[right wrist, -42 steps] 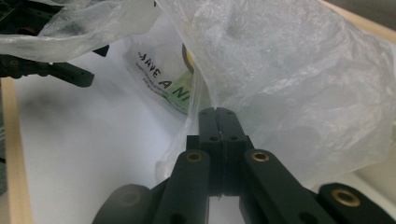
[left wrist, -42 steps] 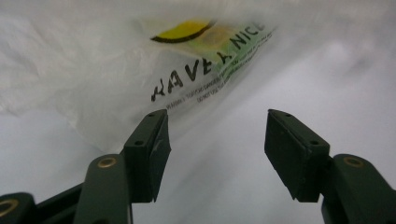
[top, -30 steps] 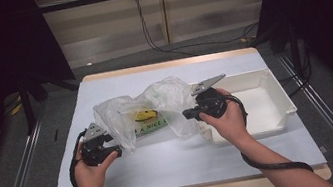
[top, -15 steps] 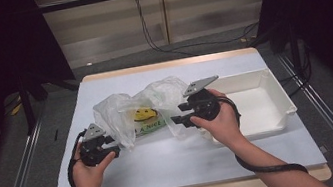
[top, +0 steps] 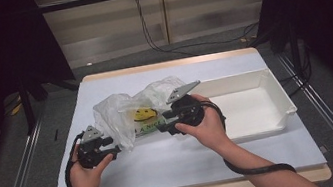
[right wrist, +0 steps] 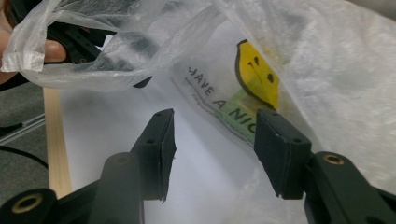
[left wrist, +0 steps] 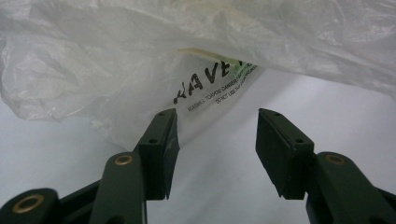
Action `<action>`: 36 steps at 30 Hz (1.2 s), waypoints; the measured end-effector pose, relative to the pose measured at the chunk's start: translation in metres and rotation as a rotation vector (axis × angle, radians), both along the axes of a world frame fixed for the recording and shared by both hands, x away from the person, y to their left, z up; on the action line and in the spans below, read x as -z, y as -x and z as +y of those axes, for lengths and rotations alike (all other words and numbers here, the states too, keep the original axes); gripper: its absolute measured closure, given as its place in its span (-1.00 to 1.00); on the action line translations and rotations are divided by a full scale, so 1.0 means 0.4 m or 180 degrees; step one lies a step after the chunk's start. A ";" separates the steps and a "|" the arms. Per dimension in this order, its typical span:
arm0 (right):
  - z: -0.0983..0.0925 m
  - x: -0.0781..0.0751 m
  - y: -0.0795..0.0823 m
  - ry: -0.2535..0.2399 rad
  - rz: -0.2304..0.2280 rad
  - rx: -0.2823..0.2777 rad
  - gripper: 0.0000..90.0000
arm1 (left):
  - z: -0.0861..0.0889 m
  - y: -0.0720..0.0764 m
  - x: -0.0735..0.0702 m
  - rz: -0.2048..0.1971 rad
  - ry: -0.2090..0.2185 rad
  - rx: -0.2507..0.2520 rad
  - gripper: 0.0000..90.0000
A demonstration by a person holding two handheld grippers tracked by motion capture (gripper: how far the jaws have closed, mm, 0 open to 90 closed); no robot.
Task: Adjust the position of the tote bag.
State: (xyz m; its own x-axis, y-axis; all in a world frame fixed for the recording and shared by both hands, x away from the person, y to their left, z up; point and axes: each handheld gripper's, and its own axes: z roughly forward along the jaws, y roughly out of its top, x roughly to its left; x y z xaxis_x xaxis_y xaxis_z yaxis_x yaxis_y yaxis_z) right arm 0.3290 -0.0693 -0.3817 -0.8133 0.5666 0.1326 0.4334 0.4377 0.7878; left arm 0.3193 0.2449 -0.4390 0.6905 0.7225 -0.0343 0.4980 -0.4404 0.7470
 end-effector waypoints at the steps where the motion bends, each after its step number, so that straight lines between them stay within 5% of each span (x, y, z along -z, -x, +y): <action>1: 0.006 0.005 -0.003 -0.0006 0.0016 -0.0013 0.08 | 0.000 0.000 0.000 0.0000 0.0000 -0.0001 0.08; 8: 0.051 0.032 -0.021 0.0015 0.0050 -0.0018 0.04 | 0.006 0.001 0.003 -0.0012 -0.0028 0.0002 0.08; 36: 0.175 0.048 -0.096 -0.0325 0.0196 0.0139 -0.04 | 0.026 -0.004 0.009 -0.0014 -0.0075 -0.0017 0.08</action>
